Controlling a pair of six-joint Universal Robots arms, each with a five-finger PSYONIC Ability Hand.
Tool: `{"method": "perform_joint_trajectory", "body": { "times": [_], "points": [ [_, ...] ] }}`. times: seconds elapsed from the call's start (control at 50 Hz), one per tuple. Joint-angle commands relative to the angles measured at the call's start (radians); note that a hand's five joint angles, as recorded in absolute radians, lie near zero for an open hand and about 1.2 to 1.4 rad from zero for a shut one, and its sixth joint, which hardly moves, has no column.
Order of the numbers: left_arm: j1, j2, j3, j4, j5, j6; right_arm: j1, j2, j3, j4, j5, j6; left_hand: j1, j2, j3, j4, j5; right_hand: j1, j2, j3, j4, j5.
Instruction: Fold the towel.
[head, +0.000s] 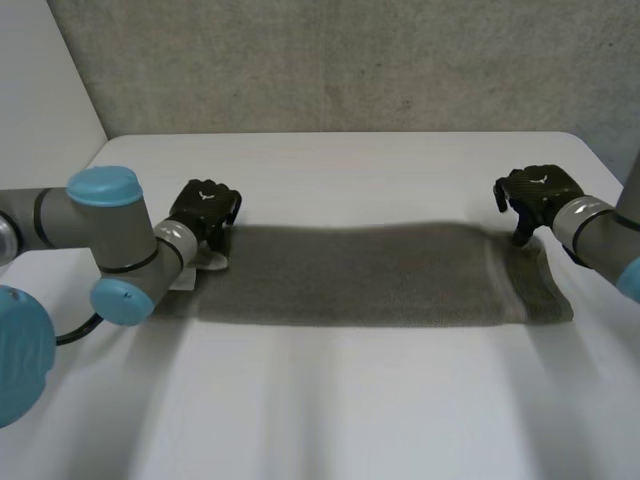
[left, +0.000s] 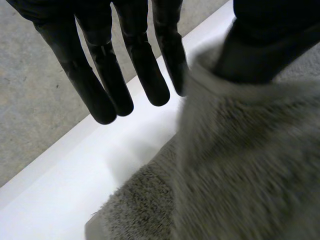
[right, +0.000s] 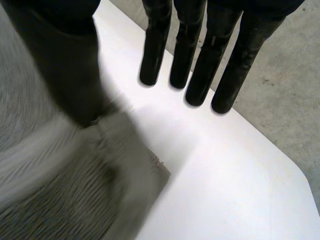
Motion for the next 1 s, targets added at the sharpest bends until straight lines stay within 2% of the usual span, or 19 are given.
{"method": "perform_joint_trajectory", "body": {
  "times": [0.02, 0.16, 0.2, 0.26, 0.3, 0.38, 0.42, 0.58, 0.8, 0.9, 1.0],
  "points": [
    [-0.016, -0.006, 0.013, 0.010, -0.007, -0.001, 0.039, 0.052, -0.037, -0.009, 0.090, -0.008, -0.675, -0.741, -0.772, -0.719, -0.882, -0.432, -0.425, -0.447, -0.448, -0.423],
    [-0.016, 0.084, -0.022, -0.002, -0.016, -0.016, 0.058, 0.012, 0.009, -0.007, 0.102, 0.002, -0.675, -0.741, -0.772, -0.719, -0.882, -0.432, -0.425, -0.447, -0.448, -0.423],
    [-0.016, 0.163, -0.089, -0.004, -0.008, -0.016, 0.070, -0.090, 0.082, -0.013, 0.096, 0.005, -0.675, -0.741, -0.772, -0.719, -0.882, -0.432, -0.425, -0.447, -0.448, -0.423],
    [-0.016, 0.213, -0.128, -0.004, -0.008, -0.016, 0.070, -0.146, 0.128, -0.023, 0.095, 0.005, -0.675, -0.741, -0.772, -0.719, -0.882, -0.432, -0.425, -0.447, -0.448, -0.423],
    [-0.016, 0.262, -0.170, -0.004, -0.005, -0.016, 0.070, -0.244, 0.229, -0.047, 0.091, 0.005, -0.675, -0.741, -0.772, -0.719, -0.882, -0.432, -0.425, -0.447, -0.448, -0.423],
    [-0.015, 0.400, -0.319, -0.004, -0.002, -0.015, 0.059, -0.338, 0.326, -0.066, 0.088, 0.005, -0.675, -0.741, -0.772, -0.719, -0.882, -0.432, -0.425, -0.447, -0.448, -0.423],
    [-0.012, 0.424, -0.358, -0.004, -0.001, -0.013, 0.056, -0.416, 0.419, -0.088, 0.085, 0.005, -0.677, -0.744, -0.775, -0.722, -0.885, -0.432, -0.425, -0.447, -0.448, -0.423],
    [0.010, 0.452, -0.482, -0.002, 0.004, -0.012, 0.050, -0.557, 0.608, -0.185, 0.078, 0.004, -0.678, -0.744, -0.775, -0.722, -0.885, -0.432, -0.425, -0.447, -0.448, -0.423],
    [0.059, 0.409, -0.498, 0.004, 0.006, -0.009, 0.010, -0.549, 0.776, -0.233, 0.015, 0.007, -0.677, -0.744, -0.775, -0.722, -0.885, -0.432, -0.425, -0.447, -0.448, -0.423],
    [0.059, 0.363, -0.475, 0.020, 0.001, -0.009, 0.016, -0.436, 0.791, -0.308, 0.013, 0.002, -0.675, -0.741, -0.772, -0.719, -0.882, -0.432, -0.425, -0.447, -0.448, -0.423],
    [0.059, 0.299, -0.421, 0.059, -0.004, -0.006, 0.013, -0.425, 0.789, -0.308, 0.007, 0.004, -0.669, -0.735, -0.766, -0.713, -0.876, -0.432, -0.425, -0.447, -0.448, -0.423]
  ]
}}
